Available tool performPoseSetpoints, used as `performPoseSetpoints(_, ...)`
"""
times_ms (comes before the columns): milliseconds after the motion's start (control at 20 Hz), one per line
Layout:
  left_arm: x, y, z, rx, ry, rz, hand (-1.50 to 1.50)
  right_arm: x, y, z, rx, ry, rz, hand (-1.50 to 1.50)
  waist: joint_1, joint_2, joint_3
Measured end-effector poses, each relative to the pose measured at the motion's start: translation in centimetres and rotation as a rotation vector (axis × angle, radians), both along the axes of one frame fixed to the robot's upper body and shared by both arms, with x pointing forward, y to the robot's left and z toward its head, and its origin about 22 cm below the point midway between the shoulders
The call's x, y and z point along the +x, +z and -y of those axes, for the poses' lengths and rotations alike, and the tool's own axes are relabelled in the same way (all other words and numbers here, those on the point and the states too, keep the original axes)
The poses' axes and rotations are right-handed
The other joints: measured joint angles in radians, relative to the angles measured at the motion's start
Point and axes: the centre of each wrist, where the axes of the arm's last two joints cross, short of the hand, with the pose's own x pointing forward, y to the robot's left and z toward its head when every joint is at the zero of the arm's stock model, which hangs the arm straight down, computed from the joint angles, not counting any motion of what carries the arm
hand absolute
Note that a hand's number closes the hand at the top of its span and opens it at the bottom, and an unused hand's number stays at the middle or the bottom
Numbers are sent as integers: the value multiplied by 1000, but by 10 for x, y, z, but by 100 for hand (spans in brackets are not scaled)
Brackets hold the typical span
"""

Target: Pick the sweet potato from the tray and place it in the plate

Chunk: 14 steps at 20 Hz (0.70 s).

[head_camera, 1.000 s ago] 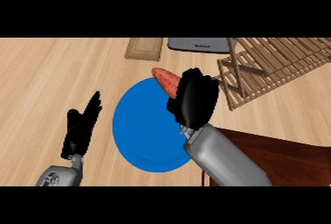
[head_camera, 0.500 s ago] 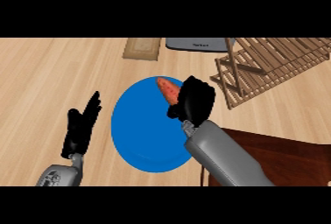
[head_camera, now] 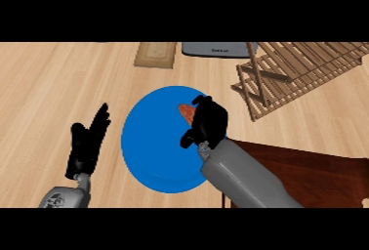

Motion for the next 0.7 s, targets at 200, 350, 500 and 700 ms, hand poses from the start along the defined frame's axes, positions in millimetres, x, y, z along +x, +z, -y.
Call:
performPoseSetpoints(200, -1, 1, -3, 4, 13, -1, 0, -4, 11, -4, 154, 39, 169, -150, -14, -3, 1)
performPoseSetpoints(350, -1, 1, -2, -1, 19, -1, 0, -6, 23, -3, 302, 17, 316, -150, -24, -6, 1)
performPoseSetpoints(500, -2, -1, -9, 7, 33, -3, 0, -15, 24, 1, 429, -27, 410, -150, -37, -7, 1)
performPoseSetpoints(700, -5, -1, -13, 8, 41, -3, 0, -35, 12, 3, 543, -46, 465, -150, -44, -8, 1)
